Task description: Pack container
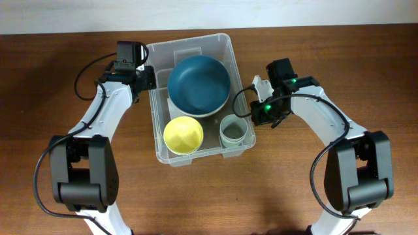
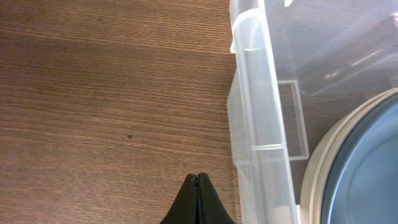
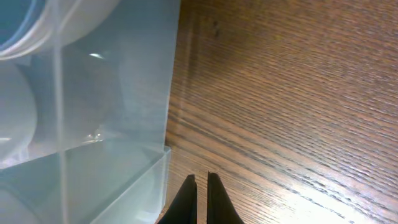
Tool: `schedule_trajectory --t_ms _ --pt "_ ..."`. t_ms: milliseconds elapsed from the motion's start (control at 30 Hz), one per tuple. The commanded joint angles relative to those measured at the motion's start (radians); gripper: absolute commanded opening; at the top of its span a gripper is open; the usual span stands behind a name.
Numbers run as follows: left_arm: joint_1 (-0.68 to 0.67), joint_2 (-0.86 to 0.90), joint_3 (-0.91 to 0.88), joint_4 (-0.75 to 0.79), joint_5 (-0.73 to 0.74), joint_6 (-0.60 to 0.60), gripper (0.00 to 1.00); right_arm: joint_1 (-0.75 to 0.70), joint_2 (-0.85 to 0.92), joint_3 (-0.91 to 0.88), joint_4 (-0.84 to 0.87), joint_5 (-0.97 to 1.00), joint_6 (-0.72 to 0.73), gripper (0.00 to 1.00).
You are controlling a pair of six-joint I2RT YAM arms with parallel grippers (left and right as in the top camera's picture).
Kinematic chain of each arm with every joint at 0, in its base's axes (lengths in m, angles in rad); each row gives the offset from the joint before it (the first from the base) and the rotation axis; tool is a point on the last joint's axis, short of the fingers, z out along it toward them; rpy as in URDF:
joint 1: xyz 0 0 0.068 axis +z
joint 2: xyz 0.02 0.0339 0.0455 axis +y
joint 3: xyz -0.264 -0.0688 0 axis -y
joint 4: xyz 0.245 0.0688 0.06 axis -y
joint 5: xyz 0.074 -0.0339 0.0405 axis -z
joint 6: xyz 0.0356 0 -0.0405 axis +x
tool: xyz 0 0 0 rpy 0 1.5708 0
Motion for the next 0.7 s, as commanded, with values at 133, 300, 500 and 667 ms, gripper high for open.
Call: schedule_trajectory --t_ms 133,300,500,667 --pt "-0.004 0.002 0.000 0.004 0.045 0.034 0.01 0.010 0.007 0.001 -0.020 -0.104 -0.105 0.04" --pt "-0.004 0.002 0.000 0.005 0.045 0.034 0.01 0.010 0.007 0.001 -0.035 -0.163 -0.153 0.04" --pt "-0.005 0.002 0.000 0.005 0.045 0.065 0.00 0.010 0.007 0.001 -0.041 -0.189 -0.169 0.04" --pt "-0.004 0.002 0.000 0.004 0.102 0.101 0.01 0.010 0.007 0.001 -0.052 -0.238 -0.216 0.04"
